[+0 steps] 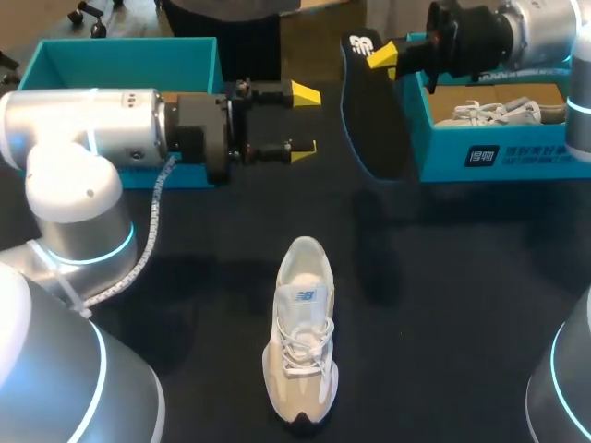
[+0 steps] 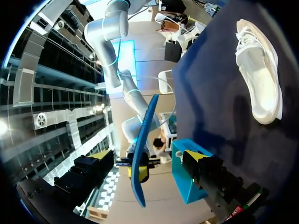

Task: Take the shoe out of the shoebox, open the shoe tongue, remove and reinsert the insole, then place the shoe into the shoebox

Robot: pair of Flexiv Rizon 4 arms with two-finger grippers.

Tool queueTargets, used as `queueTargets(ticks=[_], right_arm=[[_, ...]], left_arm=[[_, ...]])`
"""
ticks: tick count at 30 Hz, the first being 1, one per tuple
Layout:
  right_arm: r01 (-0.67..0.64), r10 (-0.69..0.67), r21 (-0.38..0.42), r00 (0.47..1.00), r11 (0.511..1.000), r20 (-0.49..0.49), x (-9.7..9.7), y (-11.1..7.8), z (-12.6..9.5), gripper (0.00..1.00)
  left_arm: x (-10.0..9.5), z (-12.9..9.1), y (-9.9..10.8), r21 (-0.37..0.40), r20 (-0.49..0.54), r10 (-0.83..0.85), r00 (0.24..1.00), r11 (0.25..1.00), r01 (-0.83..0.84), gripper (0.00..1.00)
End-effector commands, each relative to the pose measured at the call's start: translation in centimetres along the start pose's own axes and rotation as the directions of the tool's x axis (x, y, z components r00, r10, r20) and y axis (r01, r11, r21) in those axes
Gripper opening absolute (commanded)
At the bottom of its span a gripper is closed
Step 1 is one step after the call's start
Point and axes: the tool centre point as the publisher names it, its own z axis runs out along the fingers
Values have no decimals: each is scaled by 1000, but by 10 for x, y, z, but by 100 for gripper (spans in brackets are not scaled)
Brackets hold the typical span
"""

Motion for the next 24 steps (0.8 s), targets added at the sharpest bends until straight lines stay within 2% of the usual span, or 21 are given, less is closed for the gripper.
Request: queueTargets(ticks=[1,4,18,24], right_arm=[[-14,14,4,1000,1000,5,-1,6,13,0],[-43,43,-22,999,999,11,-5,4,19,0],[-43,43,-22,999,999,11,-5,4,19,0],[-104,106,-65,994,992,18,-11,1,22,0]], left_arm=[[1,21,13,4,8,-8,1000,1000,8,100],[-1,25,15,-8,0,-2,1000,1000,2,100],[0,28,17,-11,-17,-5,1000,1000,4,100],[1,32,18,-13,-33,-18,999,1000,18,100]])
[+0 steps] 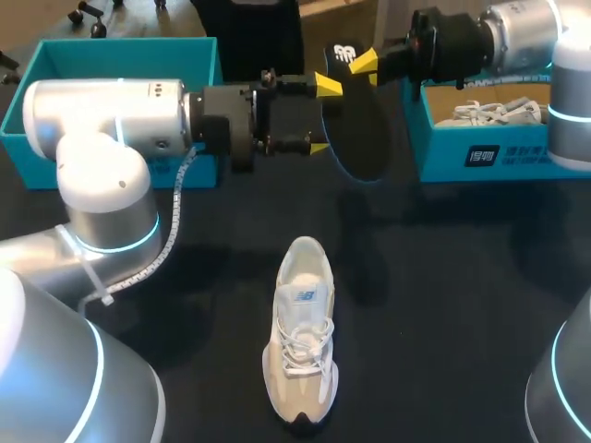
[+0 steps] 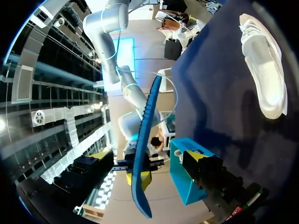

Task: Take the shoe out of the shoebox, open the shoe tongue, remove and reinsert the insole, then place the shoe into the shoebox

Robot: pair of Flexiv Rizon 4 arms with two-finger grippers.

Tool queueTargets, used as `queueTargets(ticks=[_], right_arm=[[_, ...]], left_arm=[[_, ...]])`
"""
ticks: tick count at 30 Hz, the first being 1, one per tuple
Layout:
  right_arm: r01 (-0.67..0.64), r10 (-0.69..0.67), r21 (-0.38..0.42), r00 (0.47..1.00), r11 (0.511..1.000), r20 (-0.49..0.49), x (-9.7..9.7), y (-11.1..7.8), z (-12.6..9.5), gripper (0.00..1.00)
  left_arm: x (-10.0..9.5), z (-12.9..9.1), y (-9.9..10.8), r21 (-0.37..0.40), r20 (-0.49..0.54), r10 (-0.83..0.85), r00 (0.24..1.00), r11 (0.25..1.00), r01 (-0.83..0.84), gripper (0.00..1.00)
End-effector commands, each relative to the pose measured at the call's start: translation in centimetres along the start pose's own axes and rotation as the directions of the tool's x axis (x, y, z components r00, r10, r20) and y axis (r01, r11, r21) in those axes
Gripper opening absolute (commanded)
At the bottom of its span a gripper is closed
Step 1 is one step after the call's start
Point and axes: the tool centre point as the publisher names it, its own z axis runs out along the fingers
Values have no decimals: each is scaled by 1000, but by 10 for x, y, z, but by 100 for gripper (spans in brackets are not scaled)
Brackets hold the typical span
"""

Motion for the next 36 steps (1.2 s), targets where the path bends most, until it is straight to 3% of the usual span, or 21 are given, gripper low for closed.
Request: queueTargets(ticks=[1,5,6,7,9,28,30,32,36], right_arm=[[-28,28,-34,1000,999,8,-2,-8,3,0],[-54,55,-56,998,997,12,-4,-9,2,0],[-55,56,-56,998,997,12,-4,-9,2,0],[-56,56,-57,998,997,11,-5,-9,2,0],[-62,63,-61,998,996,11,-5,-9,2,0],[-85,84,-63,996,994,-10,-11,-10,6,0],[-85,85,-62,996,994,-10,-11,-10,6,0],[-86,85,-61,996,994,-11,-11,-9,6,0],[-85,84,-63,996,994,-14,-11,-10,7,0]], left_arm=[[-1,6,3,-4,-10,-2,1000,1000,2,100],[-1,7,3,-8,-11,-4,1000,1000,4,75],[-1,7,3,-9,-11,-3,1000,1000,3,75],[-1,8,4,-9,-11,-2,1000,1000,2,63],[0,8,4,-11,-13,-2,1000,1000,2,49],[2,16,4,-10,3,-1,1000,1000,1,40],[3,17,5,-11,3,0,1000,1000,0,30],[3,18,5,-13,1,2,1000,1000,-2,2],[4,19,5,-13,-2,7,1000,1000,-7,0]])
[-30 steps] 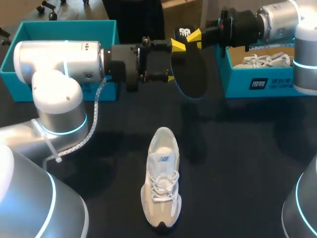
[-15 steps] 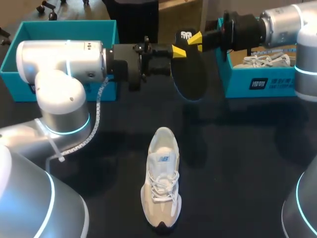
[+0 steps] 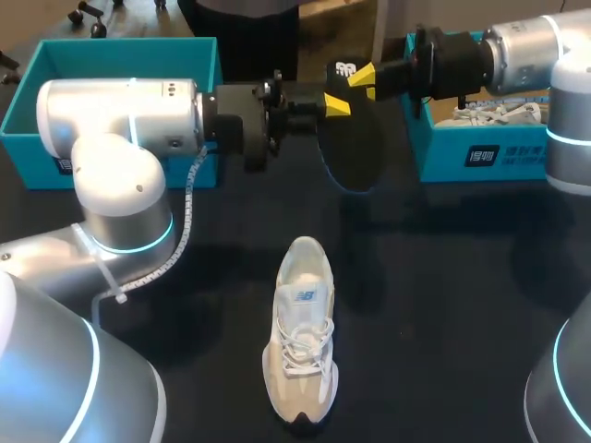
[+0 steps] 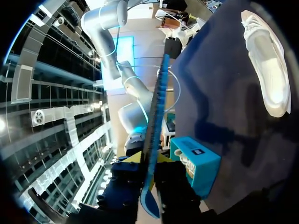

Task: Take the shoe out of the shoebox, open the shoe tongue, remove and reinsert the insole, then place the shoe into the shoebox

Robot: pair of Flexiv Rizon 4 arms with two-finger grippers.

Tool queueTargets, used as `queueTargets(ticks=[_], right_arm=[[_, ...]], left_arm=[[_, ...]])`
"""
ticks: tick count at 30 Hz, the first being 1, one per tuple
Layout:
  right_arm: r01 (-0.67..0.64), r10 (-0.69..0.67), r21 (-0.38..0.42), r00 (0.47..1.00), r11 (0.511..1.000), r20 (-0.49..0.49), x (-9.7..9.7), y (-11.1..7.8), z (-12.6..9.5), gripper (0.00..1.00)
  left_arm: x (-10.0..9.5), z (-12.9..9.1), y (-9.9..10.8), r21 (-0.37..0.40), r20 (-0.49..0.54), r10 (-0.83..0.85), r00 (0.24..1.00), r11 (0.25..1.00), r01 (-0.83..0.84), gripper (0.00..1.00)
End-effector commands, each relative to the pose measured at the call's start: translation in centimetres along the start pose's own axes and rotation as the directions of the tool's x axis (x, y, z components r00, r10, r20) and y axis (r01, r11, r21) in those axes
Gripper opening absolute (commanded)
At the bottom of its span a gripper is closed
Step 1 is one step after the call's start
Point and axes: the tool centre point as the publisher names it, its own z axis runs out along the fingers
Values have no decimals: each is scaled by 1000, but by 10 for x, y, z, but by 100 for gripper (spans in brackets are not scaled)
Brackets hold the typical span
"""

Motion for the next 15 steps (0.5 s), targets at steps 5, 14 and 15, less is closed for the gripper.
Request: queueTargets(ticks=[5,14,15], right_arm=[[7,-7,-13,1000,1000,-16,0,-3,0,0],[21,-22,-36,999,999,-38,1,-8,-6,100],[25,-27,-40,999,999,-43,0,-9,-8,100]], left_arm=[[1,4,0,0,-4,8,1000,1000,-8,0],[1,-15,1,-22,-24,6,1000,1000,-7,0],[1,-18,1,-29,-28,-2,1000,1000,1,0]])
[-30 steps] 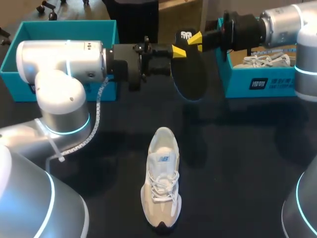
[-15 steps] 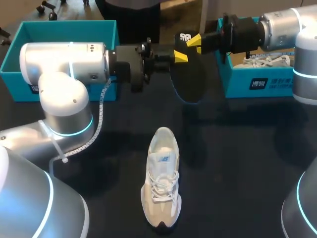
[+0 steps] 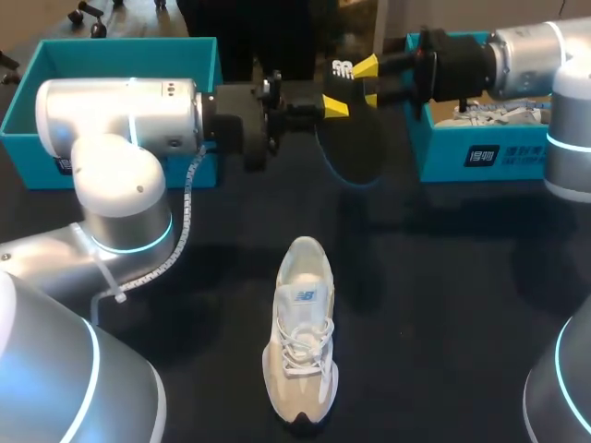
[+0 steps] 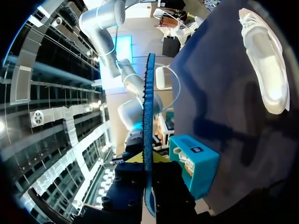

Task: Take the shoe out of the shoebox, open the shoe tongue, remove and reinsert the insole, then place the shoe into the shoebox

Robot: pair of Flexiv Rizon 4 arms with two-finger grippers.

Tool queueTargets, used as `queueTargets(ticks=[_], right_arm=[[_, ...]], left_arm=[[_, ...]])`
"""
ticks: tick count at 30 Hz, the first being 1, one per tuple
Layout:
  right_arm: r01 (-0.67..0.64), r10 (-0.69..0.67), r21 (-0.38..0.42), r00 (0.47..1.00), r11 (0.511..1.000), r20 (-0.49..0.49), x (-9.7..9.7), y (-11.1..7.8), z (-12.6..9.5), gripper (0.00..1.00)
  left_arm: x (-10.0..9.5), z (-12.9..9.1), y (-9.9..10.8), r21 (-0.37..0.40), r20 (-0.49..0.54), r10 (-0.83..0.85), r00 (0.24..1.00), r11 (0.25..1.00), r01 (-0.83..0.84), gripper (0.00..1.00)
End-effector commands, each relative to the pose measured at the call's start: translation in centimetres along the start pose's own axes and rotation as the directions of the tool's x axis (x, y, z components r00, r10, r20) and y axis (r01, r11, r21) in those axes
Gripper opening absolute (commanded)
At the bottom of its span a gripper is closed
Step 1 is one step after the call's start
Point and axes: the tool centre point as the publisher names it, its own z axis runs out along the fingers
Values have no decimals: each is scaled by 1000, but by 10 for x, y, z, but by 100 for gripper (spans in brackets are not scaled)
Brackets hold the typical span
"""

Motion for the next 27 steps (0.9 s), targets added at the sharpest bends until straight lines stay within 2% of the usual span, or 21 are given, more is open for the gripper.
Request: queueTargets(ticks=[1,5,9,11,13,14,27], right_arm=[[7,-7,-18,1000,1000,-12,-2,-9,-6,100],[16,-16,-21,1000,1000,-21,-4,-13,-12,100],[18,-19,-25,1000,1000,-14,-5,-17,-18,100],[18,-19,-25,1000,1000,-14,-5,-17,-18,100],[18,-19,-25,1000,1000,-14,-5,-17,-18,100],[18,-19,-25,1000,1000,-14,-5,-17,-18,100],[18,-19,-25,1000,1000,-14,-5,-17,-18,100]], left_arm=[[-1,-18,-3,-14,-16,-26,1000,1000,25,0],[-3,-33,-3,-14,-20,-106,994,994,106,0],[-6,-44,-6,19,-27,-253,967,967,254,0],[-9,-49,-6,73,-9,-421,907,904,421,0],[-9,-54,-4,134,-10,-606,795,787,602,0],[-11,-57,-6,152,-27,-618,786,774,614,0],[-11,-57,-6,152,-27,-618,786,774,614,0]])
